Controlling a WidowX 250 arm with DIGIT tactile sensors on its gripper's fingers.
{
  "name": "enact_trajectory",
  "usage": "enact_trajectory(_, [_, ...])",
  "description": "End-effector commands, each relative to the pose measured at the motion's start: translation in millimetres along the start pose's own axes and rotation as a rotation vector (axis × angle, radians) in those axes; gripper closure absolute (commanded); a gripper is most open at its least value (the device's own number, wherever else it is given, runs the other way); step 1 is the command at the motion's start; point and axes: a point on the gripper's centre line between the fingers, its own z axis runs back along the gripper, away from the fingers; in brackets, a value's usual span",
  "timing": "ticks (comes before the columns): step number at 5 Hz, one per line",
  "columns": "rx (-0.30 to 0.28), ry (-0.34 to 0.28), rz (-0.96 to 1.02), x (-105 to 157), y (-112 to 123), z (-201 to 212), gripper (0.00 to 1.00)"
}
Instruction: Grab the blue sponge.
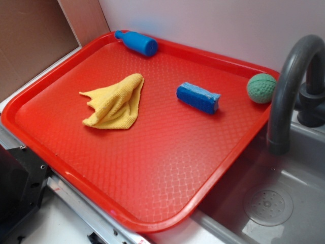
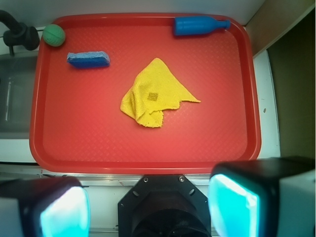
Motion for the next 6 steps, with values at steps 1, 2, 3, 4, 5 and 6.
enact_trajectory(1, [0.0, 0.0, 0.0, 0.0, 0.0, 0.0, 0.0])
enact_trajectory(2, [0.081, 0.011, 0.242, 10.9, -9.9, -6.9, 0.0])
enact_trajectory(3, [0.117, 0.068, 0.49, 28.6, -22.4, -15.6, 0.0])
enact_trajectory(4, [0.107, 0.037, 0.734, 46.8, -36.7, -27.3, 0.0])
enact_trajectory(5, [0.056, -0.058, 0.955, 73.4, -51.6, -47.4, 0.0])
enact_trajectory(6, [0.051, -0.13, 1.065, 98.4, -58.6, -66.4, 0.0])
